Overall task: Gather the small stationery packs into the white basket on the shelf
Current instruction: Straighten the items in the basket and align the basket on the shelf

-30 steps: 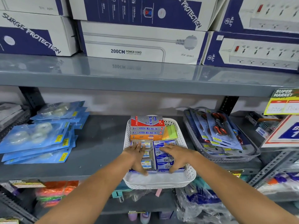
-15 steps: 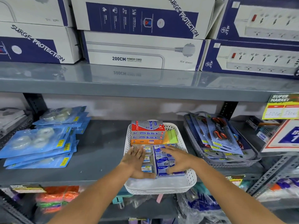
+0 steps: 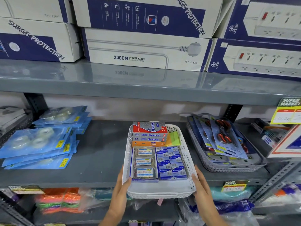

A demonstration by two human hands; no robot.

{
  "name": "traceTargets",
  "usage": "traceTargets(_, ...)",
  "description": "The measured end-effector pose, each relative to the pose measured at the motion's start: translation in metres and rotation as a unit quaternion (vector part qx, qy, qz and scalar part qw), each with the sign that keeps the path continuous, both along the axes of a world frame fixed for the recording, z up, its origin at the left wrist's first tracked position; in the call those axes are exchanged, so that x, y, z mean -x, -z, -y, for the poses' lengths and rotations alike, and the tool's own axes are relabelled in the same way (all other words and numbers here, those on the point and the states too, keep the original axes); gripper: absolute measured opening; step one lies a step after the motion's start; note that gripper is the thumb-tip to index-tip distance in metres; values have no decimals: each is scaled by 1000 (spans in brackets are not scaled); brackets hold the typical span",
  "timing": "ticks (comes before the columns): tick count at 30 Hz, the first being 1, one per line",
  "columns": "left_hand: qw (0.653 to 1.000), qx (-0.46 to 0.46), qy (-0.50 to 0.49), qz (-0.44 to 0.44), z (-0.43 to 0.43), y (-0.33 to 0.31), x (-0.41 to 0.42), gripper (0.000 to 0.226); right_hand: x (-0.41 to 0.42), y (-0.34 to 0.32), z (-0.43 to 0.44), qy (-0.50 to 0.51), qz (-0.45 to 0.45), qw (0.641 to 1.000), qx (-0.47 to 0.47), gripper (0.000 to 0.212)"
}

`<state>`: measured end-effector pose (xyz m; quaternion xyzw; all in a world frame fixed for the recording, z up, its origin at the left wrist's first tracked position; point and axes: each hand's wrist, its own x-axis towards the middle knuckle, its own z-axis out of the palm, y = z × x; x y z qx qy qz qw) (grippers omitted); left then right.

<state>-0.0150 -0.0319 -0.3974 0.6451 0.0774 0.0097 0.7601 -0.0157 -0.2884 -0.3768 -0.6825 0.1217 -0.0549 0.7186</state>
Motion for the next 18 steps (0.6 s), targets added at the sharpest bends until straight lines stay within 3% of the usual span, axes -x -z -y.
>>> traceTargets(10,998,-63,-9,13,-1,6,-12,39,-19,6,0,-15,10,996,87,44)
traceTargets(18,988,-146,45,31,-14,-1,-49,57,-61,2,4,-22,-24,990,137,50)
